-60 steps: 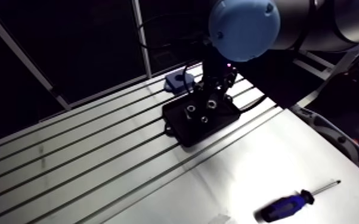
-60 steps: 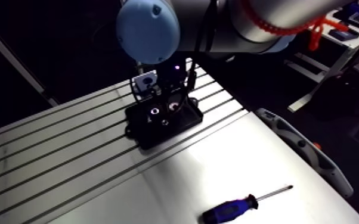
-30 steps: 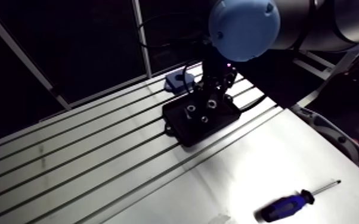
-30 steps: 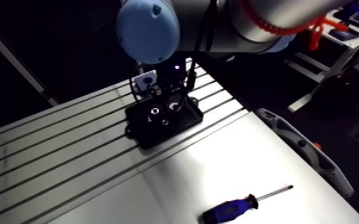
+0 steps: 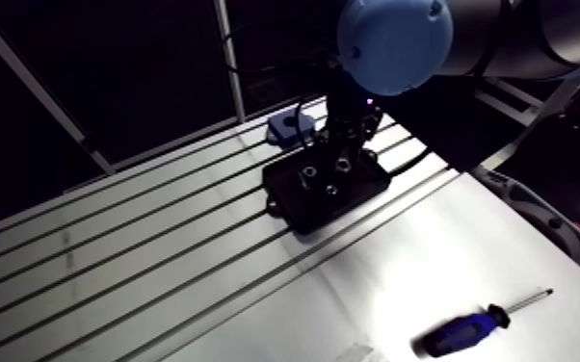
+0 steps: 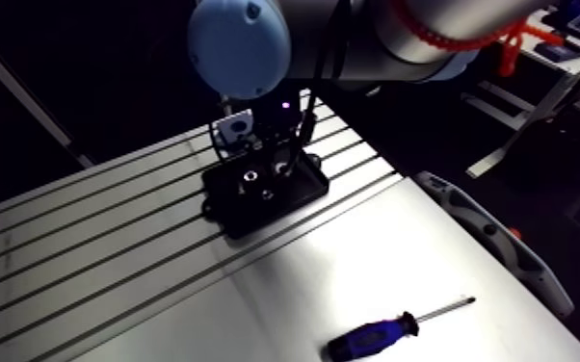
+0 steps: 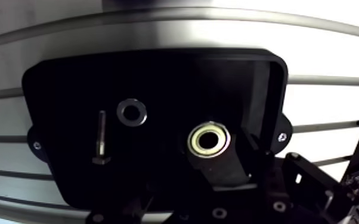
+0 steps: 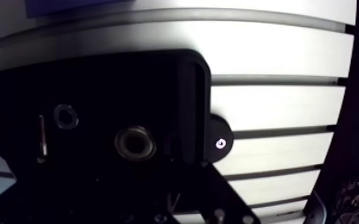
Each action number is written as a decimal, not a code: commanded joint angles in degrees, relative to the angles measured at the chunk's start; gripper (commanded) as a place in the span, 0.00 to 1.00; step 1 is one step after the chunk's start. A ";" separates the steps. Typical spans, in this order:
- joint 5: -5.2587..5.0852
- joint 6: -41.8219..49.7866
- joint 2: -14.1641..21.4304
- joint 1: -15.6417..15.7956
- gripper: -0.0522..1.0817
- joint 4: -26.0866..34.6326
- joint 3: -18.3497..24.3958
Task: Pick up the bearing and press it into the housing until flush.
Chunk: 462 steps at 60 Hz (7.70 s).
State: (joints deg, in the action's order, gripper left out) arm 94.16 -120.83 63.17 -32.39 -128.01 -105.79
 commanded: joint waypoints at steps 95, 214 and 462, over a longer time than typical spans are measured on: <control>-0.07 0.08 1.97 0.29 0.57 0.93 1.04; 0.37 8.46 -9.51 8.46 0.57 12.57 23.40; 0.63 8.44 -12.52 8.92 0.57 12.22 25.00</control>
State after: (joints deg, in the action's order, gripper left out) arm 94.79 -112.43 50.66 -23.46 -115.72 -80.56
